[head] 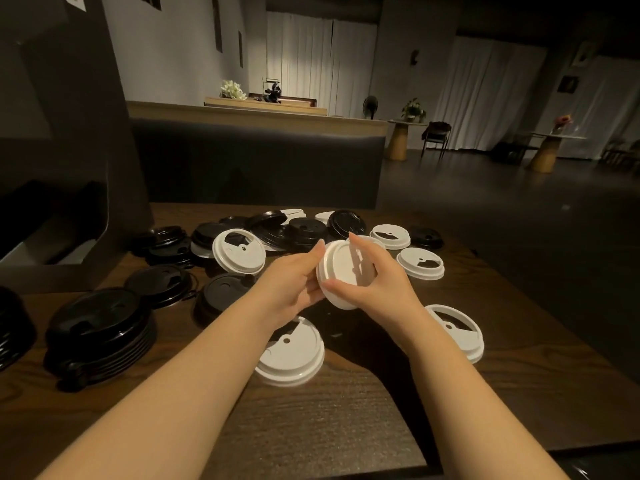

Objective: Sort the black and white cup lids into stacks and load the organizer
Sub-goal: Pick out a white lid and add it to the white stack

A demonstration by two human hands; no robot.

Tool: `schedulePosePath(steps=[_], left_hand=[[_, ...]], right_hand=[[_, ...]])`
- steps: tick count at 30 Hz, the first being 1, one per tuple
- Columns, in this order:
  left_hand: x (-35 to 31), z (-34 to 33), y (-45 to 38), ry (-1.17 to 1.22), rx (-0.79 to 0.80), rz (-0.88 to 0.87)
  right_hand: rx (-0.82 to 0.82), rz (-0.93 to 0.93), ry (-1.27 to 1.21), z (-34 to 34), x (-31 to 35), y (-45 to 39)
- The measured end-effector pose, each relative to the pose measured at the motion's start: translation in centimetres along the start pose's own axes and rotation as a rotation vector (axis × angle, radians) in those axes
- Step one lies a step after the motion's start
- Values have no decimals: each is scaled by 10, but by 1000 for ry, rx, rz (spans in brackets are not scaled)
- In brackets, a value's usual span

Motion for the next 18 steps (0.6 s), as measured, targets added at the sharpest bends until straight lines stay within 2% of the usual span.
schedulePosePath(steps=[2,4,6,8,10,13,16,18], left_hand=[[1,2,-1,153,24,19],[2,9,0,287,-47,39],[1,18,1,370,-151,28],[-2,21,1,444,-178,1],[-6,21,2,457,-156,-28],[-7,17,2,334,-117,-55],[-6,16,0,230,-97,-63],[-8,18,-1,226,-95,-73]], right_hand=[[-16,0,-150,0,0,0],[-93,-38,-496,8,-4,-2],[-230,-170,-842,19,-22,-6],[-311,-268,-966,26,-38,-9],[-276,-283,-908,23,-41,-12],[-210,-260,-693,15,-38,-9],[-204,-121,-395,15,-25,-7],[-154,-81,-318,10,-20,-6]])
Point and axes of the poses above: each hand's wrist, its own y-axis away from the middle knuckle, its own z-axis out of the back of the hand, x = y × z, the point moved 8 cm from there along -y, towards the middle knuckle, and after that the axes turned 3 degrees about y, right-handed, at the moved point
